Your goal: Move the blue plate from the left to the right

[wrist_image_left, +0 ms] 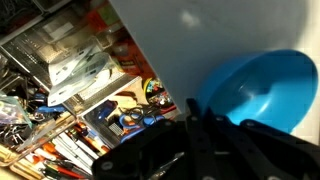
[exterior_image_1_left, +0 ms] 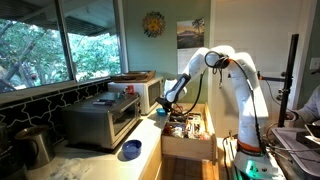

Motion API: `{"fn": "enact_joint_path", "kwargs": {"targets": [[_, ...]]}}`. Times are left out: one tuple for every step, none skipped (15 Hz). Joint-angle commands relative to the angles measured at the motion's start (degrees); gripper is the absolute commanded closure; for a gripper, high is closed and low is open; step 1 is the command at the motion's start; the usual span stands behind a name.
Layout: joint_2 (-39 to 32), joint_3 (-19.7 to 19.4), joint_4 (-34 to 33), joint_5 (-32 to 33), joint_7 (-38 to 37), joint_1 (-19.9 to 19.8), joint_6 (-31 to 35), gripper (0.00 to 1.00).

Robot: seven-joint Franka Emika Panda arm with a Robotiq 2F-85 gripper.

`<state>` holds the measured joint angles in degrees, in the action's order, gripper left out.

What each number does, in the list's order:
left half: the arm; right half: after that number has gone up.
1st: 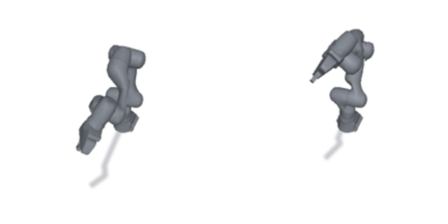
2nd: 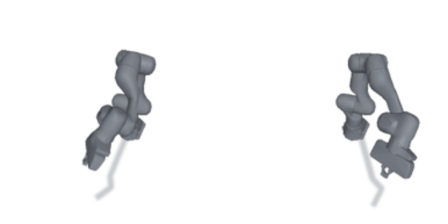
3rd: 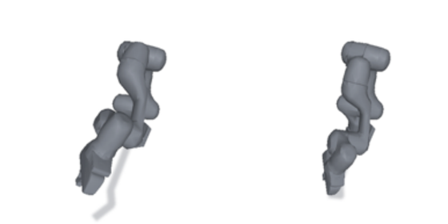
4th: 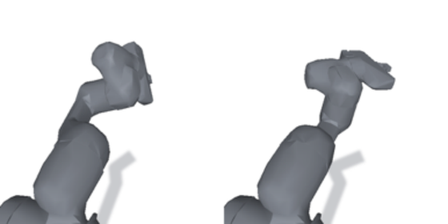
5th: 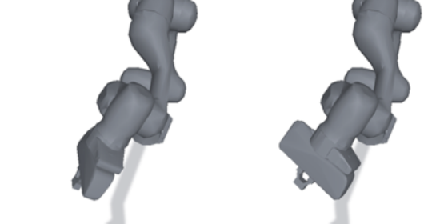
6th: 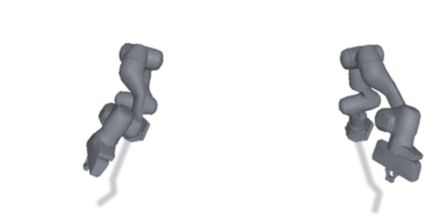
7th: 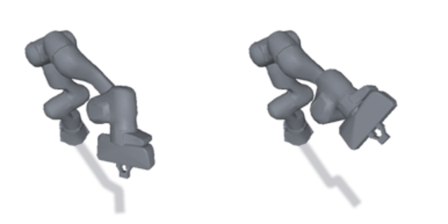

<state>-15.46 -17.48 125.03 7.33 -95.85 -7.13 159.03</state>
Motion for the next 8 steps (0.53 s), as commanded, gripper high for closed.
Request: {"fn": "enact_joint_path", "kwargs": {"targets": [[-1.08, -2.9, -0.83, 2.92, -4.43, 3.96, -1.27, 0.71], [-0.72, -3.41, -0.62, 3.76, -5.33, 4.78, -1.06, 0.7], [0.23, -3.69, 0.28, 4.59, -5.87, 5.5, -0.39, 0.63], [1.54, -4.42, 1.2, 6.28, -7.17, 6.58, -0.2, 0.56], [4.18, -5.48, 3.14, 8.98, -9.0, 8.03, 0.25, 0.47], [7.01, -6.16, 4.99, 11.51, -10.29, 8.97, -0.17, 0.41], [10.15, -6.24, 6.77, 13.86, -11.0, 9.31, -1.2, 0.34], [14.28, -4.82, 9.46, 14.31, -8.79, 8.36, -2.81, 0.25]]}}
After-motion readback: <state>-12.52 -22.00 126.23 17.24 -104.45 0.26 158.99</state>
